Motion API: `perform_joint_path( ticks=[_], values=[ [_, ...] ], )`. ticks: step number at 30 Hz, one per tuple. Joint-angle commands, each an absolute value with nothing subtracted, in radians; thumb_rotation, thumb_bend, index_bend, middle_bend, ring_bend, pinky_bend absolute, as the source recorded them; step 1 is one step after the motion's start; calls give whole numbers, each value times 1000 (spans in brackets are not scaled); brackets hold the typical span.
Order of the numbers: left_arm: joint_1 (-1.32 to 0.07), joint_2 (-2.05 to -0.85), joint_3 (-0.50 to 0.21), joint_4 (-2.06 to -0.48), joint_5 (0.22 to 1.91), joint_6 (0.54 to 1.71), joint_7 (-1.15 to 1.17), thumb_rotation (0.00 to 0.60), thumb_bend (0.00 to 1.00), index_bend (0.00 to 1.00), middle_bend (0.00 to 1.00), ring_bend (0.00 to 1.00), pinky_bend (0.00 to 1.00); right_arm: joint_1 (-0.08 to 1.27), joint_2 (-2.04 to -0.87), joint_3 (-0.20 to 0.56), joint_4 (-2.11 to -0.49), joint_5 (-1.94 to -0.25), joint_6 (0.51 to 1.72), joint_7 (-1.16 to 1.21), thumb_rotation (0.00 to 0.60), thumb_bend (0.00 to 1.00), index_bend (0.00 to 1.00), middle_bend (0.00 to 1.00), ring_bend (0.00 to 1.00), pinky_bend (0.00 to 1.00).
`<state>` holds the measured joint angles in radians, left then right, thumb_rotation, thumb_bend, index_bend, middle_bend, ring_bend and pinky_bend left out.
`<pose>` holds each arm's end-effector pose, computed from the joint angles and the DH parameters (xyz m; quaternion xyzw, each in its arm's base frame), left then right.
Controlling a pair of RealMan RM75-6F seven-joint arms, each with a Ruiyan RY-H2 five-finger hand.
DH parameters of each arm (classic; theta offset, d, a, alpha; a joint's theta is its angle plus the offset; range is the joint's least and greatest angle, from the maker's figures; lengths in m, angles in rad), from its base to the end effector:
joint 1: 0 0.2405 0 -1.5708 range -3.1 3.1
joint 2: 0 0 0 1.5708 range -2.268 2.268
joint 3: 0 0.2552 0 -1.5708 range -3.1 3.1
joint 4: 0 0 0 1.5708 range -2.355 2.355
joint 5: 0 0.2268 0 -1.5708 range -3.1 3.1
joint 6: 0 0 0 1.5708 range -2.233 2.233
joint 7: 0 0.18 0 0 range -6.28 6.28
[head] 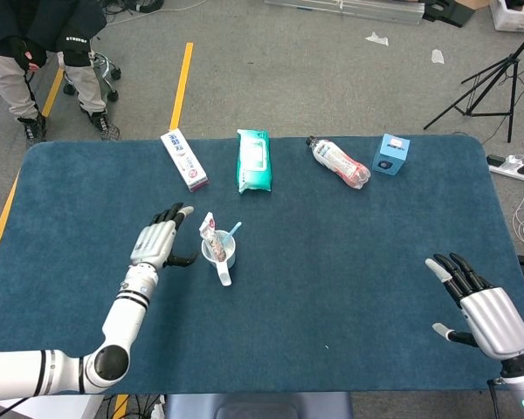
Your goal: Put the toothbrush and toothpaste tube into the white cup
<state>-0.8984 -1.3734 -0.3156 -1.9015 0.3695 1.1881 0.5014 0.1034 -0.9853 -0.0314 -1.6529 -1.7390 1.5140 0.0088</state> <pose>-0.0987 0.3798 0.0127 -0.5976 -0.5649 -0.3525 0.4467 -0.2845 -0.2002 0.1549 0.6886 -0.3223 0.3903 0.5193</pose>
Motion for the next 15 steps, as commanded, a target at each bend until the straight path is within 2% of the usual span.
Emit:
perform_joint_path(
  ticks=[1, 6, 15],
  values=[
    [-859, -1317, -304, -1958, 398, 1210, 479, 600, 289, 64, 0, 0, 0, 103, -986, -31, -1653, -1738, 1514, 7, 600, 0, 43, 114, 57, 423],
    [-773, -1224, -260, -2036, 513, 1241, 422, 600, 289, 63, 0, 0, 0, 104, -987, -30, -1655, -1733, 1510, 2, 600, 0, 43, 114, 57, 423],
    [-567, -1017, -112, -2111, 836, 1287, 290, 600, 289, 67, 0, 0, 0, 105, -992, -23, -1661, -1710, 1500, -17, 600, 0, 43, 114, 57, 423]
  ],
)
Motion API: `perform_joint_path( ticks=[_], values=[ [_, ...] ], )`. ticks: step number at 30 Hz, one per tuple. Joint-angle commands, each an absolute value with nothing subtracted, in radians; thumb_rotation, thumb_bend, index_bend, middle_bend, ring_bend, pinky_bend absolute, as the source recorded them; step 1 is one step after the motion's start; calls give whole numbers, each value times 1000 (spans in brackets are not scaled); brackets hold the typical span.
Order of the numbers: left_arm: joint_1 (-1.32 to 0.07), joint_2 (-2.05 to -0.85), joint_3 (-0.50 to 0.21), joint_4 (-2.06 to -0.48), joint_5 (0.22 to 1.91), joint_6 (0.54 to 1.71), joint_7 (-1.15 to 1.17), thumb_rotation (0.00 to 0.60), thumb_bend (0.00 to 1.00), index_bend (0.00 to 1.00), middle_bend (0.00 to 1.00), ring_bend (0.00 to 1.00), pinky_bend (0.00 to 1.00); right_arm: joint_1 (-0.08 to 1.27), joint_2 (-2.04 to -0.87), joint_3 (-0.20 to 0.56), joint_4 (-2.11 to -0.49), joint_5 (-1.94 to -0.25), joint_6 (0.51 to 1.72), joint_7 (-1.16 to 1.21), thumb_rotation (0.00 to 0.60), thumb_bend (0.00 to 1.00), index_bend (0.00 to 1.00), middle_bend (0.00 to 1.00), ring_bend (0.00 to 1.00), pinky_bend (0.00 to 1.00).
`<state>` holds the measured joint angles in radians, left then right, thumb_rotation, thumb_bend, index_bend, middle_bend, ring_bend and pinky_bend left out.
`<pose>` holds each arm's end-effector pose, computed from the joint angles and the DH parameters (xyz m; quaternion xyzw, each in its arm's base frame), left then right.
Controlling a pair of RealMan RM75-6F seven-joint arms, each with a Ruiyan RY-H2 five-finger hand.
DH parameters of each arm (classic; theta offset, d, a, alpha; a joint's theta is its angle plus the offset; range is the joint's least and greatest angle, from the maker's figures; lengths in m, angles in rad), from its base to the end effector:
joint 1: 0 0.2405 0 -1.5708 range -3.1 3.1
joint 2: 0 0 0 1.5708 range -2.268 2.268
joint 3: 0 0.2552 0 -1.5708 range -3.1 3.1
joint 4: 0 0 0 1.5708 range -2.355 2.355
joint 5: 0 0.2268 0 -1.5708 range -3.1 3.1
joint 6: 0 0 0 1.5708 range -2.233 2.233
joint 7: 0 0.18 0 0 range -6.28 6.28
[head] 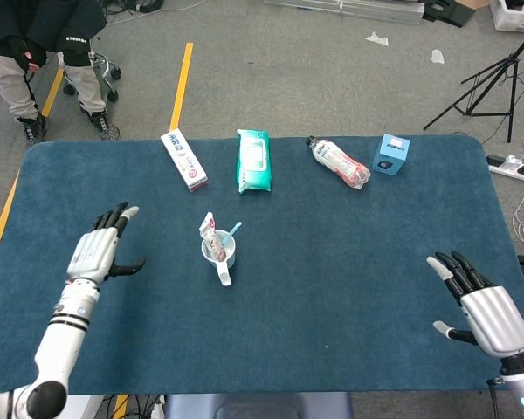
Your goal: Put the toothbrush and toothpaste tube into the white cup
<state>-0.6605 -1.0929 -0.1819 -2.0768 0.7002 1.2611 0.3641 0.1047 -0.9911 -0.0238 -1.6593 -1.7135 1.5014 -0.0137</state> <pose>-0.1660 0.3376 0.0949 -0.5881 -0.5127 -0.3684 0.5055 -0.2865 -0.2031 0.1538 0.6848 -0.3239 0.3830 0.5287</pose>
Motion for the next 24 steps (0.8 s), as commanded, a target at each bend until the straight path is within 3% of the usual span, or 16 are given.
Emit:
perform_joint_path(
  ticks=[1, 10, 24],
  values=[
    [-542, -1000, -96, -2109, 883, 1299, 272, 600, 289, 72, 0, 0, 0, 104, -993, -22, -1662, -1707, 1499, -20, 600, 0, 43, 114, 57, 423],
    [-313, -1004, 57, -1898, 1358, 1499, 90, 600, 289, 168, 0, 0, 0, 95, -1002, -10, -1671, -1659, 1491, -55, 600, 0, 43, 115, 57, 423],
    [-202, -1014, 70, -1808, 1457, 1549, -31, 600, 289, 178, 0, 0, 0, 108, -1018, 1, -1678, -1612, 1442, -109, 600, 0, 43, 116, 57, 423]
  ],
)
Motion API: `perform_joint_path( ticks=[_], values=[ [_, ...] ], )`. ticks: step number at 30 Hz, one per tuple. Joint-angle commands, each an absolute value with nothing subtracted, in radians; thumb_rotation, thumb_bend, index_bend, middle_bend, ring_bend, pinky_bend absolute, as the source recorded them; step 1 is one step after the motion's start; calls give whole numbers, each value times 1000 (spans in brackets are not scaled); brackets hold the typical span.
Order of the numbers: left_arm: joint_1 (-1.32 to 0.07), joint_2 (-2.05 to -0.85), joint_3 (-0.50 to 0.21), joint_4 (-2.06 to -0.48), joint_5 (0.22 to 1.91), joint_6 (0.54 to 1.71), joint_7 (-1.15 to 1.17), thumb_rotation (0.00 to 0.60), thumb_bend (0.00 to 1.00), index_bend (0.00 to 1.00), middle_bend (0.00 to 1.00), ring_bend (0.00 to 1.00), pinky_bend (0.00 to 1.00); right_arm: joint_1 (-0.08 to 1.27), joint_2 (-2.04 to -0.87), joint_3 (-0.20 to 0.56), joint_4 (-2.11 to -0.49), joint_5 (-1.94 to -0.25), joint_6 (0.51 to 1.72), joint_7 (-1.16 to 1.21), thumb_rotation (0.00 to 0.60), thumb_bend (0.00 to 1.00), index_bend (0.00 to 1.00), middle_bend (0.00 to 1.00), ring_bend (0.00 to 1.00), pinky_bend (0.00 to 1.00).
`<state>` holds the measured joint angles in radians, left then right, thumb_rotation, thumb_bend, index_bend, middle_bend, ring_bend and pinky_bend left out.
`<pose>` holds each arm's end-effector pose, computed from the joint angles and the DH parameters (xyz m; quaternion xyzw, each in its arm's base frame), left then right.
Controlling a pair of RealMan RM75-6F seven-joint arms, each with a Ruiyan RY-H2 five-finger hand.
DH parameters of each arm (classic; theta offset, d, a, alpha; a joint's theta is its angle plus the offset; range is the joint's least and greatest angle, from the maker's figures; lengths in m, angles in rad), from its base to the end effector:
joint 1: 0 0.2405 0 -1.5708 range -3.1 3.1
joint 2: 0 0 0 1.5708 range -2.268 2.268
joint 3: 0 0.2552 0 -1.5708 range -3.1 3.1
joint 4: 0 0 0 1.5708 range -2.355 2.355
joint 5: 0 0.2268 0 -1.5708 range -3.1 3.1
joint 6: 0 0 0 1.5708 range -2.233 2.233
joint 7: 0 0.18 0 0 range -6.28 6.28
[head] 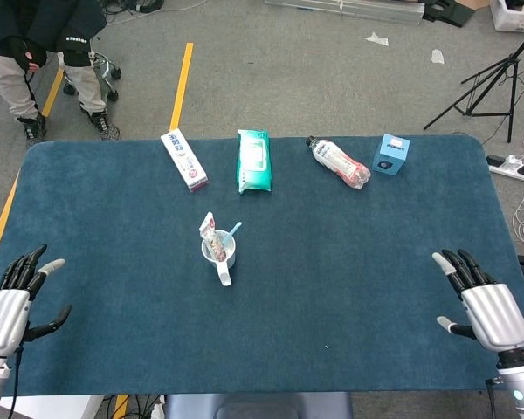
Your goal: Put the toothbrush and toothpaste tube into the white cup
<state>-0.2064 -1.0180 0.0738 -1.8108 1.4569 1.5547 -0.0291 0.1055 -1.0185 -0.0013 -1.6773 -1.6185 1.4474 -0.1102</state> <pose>-0.2742 0.2224 0.1515 -0.5904 -0.4156 -0.4283 0.5434 -0.2965 -0.2105 0.1459 0.6748 -0.3330 0.3458 0.5605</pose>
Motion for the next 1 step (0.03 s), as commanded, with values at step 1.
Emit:
perform_joint_path(
  ticks=[1],
  values=[
    [-198, -1014, 68, -1806, 1455, 1547, -31, 600, 289, 179, 0, 0, 0, 108, -1017, 2, -1678, -1606, 1439, -109, 600, 0, 43, 116, 57, 423]
  ],
)
